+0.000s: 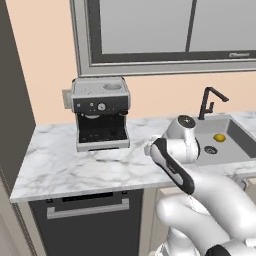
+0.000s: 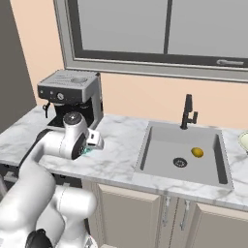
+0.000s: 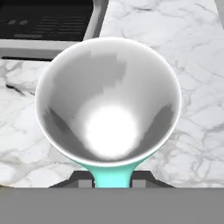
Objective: Clear the mugs and bowl far away from the sink.
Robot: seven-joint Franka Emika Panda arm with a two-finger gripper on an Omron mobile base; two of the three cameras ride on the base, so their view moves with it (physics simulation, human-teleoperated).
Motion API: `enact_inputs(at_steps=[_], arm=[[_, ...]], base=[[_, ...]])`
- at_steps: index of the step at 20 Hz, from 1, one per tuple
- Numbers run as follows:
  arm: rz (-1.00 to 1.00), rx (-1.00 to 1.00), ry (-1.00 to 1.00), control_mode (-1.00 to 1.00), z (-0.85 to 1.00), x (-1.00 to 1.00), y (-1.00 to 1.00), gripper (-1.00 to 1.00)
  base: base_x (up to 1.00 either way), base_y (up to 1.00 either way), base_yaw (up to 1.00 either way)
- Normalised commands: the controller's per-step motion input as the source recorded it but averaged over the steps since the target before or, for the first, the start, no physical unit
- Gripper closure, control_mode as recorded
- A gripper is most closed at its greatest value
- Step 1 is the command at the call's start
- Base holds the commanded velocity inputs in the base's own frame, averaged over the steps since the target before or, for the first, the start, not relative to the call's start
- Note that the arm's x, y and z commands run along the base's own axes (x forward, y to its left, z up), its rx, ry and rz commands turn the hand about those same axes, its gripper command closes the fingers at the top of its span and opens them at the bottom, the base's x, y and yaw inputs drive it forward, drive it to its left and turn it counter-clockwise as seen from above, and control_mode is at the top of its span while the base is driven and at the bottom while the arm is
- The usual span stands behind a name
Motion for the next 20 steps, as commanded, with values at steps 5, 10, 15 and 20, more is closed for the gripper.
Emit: enact_inputs(at_steps=[5, 10, 15, 20], arm=[[-0.05, 0.0, 0.0, -1.0, 1.0, -0.68, -0.18, 1.0], [-0.13, 0.01, 0.03, -1.0, 0.93, -0.56, -0.05, 1.0], [-0.24, 0.03, 0.0, -1.0, 0.7, -0.75, -0.07, 1.0], [-0.32, 0.03, -0.05, -1.0, 0.52, -0.9, -0.08, 1.0]], base=[[0.0, 0.0, 0.0], [0.0, 0.0, 0.0], [0.0, 0.0, 0.0], [0.0, 0.0, 0.0]])
